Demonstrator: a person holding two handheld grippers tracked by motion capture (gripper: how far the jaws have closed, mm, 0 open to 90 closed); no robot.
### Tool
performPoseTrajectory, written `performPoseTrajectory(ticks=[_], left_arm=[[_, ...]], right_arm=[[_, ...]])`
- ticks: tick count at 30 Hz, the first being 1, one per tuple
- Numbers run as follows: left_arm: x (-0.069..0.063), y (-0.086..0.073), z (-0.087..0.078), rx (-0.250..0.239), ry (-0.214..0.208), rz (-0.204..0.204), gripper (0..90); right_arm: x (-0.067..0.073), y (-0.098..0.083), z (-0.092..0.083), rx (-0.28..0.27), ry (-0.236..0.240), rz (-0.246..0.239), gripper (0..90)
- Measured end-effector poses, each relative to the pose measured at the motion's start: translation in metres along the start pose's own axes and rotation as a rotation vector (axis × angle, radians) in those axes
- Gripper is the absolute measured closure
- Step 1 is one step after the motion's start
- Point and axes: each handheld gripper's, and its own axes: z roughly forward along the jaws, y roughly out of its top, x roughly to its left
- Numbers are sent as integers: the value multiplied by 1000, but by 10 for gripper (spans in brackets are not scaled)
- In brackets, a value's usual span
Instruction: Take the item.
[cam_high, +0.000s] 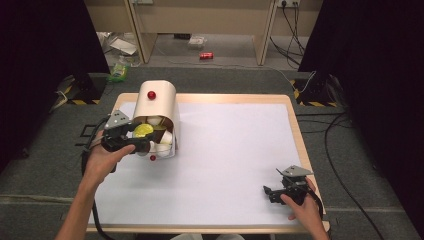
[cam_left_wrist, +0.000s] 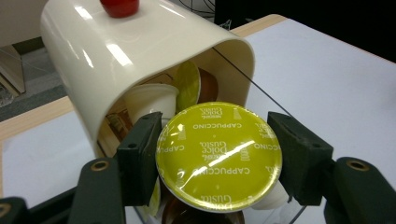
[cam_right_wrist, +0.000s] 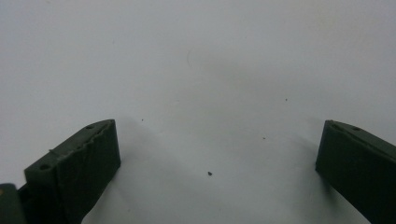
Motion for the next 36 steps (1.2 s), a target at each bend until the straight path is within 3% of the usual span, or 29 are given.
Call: performPoseTrajectory(ticks=[13,25,36], left_arm=[[19,-5,-19,-14,33,-25,377],[41,-15,-38,-35,72,-80,378],[54,-30,-40,-24,103,-115,378]], right_arm=[[0,0,0,1,0,4,2],[0,0,0,1,0,4,2],[0,0,0,0,0,0,2]])
